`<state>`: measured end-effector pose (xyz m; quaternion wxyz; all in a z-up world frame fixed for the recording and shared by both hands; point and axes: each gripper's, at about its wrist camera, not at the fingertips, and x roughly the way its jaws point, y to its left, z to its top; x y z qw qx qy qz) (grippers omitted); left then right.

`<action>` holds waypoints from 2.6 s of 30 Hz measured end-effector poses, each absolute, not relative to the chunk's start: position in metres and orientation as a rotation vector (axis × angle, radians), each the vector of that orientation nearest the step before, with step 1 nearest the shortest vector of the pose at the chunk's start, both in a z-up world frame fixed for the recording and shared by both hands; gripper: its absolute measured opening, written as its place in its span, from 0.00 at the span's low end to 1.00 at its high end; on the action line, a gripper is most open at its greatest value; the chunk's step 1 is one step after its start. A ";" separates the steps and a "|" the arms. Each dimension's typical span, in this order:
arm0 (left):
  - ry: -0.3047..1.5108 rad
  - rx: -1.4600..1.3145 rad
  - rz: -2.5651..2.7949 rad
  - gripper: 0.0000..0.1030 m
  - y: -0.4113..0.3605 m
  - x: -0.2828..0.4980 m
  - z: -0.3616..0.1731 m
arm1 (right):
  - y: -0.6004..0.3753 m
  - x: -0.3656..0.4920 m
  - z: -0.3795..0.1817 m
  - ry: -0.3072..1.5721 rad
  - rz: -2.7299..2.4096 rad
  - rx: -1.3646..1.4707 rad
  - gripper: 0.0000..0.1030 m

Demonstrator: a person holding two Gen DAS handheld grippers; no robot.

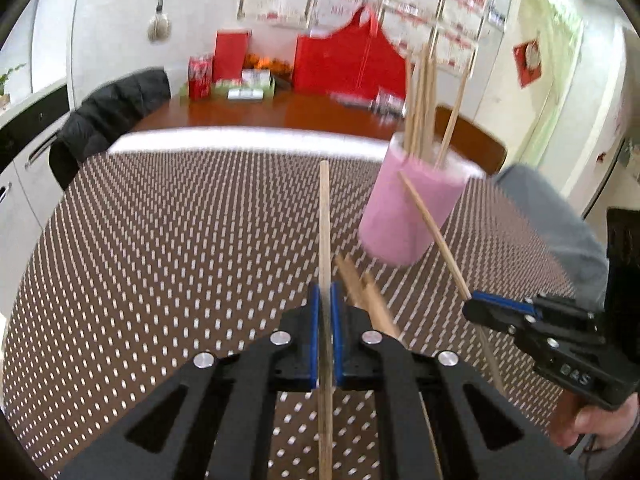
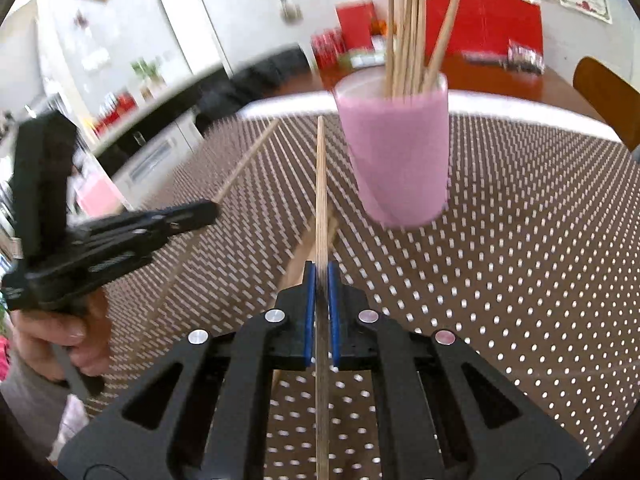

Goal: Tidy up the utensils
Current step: 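Carry the chopstick over the pink cup and lower it in, then open the right gripper to release the chopstick into the cup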

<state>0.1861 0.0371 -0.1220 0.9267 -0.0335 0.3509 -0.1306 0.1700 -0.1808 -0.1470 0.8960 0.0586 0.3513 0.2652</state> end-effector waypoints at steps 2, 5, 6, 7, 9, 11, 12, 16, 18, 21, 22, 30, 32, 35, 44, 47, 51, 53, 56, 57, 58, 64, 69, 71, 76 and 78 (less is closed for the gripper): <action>0.660 -0.083 -0.281 0.06 0.036 0.183 -0.107 | -0.187 0.163 -0.131 0.660 0.573 0.163 0.06; 0.577 -0.093 -0.307 0.06 0.029 0.187 -0.083 | -0.198 0.159 -0.105 0.563 0.588 0.209 0.06; 0.559 -0.093 -0.313 0.06 0.025 0.190 -0.076 | -0.202 0.159 -0.096 0.533 0.589 0.226 0.06; 0.530 -0.091 -0.325 0.06 0.020 0.200 -0.066 | -0.206 0.161 -0.087 0.502 0.589 0.241 0.06; 0.483 -0.088 -0.343 0.06 0.011 0.200 -0.051 | -0.213 0.164 -0.073 0.456 0.580 0.263 0.06; 0.437 -0.087 -0.364 0.06 0.002 0.205 -0.036 | -0.224 0.175 -0.058 0.404 0.567 0.292 0.06; 0.409 -0.085 -0.380 0.06 -0.004 0.209 -0.027 | -0.228 0.180 -0.054 0.390 0.561 0.299 0.06; 0.313 -0.088 -0.442 0.06 -0.024 0.222 -0.003 | -0.242 0.205 -0.029 0.301 0.539 0.344 0.06; 0.270 -0.104 -0.475 0.06 -0.032 0.231 0.006 | -0.249 0.219 -0.016 0.264 0.531 0.361 0.06; 0.215 -0.139 -0.510 0.06 -0.039 0.243 0.016 | -0.251 0.239 -0.002 0.222 0.520 0.380 0.06; 0.194 -0.153 -0.519 0.06 -0.040 0.248 0.018 | -0.251 0.245 0.001 0.209 0.513 0.383 0.06; 0.112 -0.248 -0.530 0.06 -0.040 0.282 0.016 | -0.250 0.280 -0.002 0.168 0.476 0.418 0.06; 0.106 -0.263 -0.522 0.06 -0.042 0.290 0.010 | -0.248 0.286 -0.007 0.171 0.471 0.418 0.06; 0.098 -0.279 -0.504 0.06 -0.044 0.300 0.003 | -0.247 0.293 -0.014 0.169 0.458 0.411 0.06; 0.101 -0.239 -0.454 0.06 -0.057 0.315 -0.024 | -0.247 0.301 -0.033 0.178 0.427 0.384 0.06; 0.117 -0.244 -0.450 0.06 -0.057 0.317 -0.035 | -0.249 0.302 -0.042 0.194 0.422 0.384 0.06; 0.143 -0.235 -0.446 0.06 -0.055 0.315 -0.047 | -0.249 0.302 -0.049 0.214 0.418 0.369 0.06; 0.168 -0.232 -0.448 0.06 -0.053 0.315 -0.053 | -0.249 0.301 -0.052 0.232 0.422 0.364 0.07; 0.193 -0.229 -0.435 0.41 -0.046 0.309 -0.056 | -0.253 0.296 -0.056 0.261 0.420 0.377 0.26; 0.188 -0.234 -0.429 0.50 -0.042 0.306 -0.056 | -0.258 0.292 -0.056 0.260 0.412 0.391 0.74; 0.178 -0.243 -0.416 0.65 -0.037 0.300 -0.054 | -0.263 0.286 -0.056 0.247 0.397 0.408 0.91; 0.198 -0.221 -0.345 0.80 -0.019 0.276 -0.036 | -0.288 0.252 -0.040 0.204 0.333 0.442 0.95; 0.251 -0.142 -0.290 0.81 -0.015 0.247 -0.020 | -0.298 0.232 -0.037 0.250 0.267 0.437 0.95; 0.281 -0.123 -0.275 0.81 -0.012 0.236 -0.017 | -0.300 0.224 -0.041 0.271 0.252 0.430 0.95; 0.301 -0.092 -0.263 0.81 -0.003 0.206 -0.016 | -0.299 0.206 -0.056 0.341 0.222 0.425 0.95; 0.313 -0.097 -0.264 0.81 0.004 0.196 -0.018 | -0.296 0.200 -0.060 0.362 0.219 0.416 0.95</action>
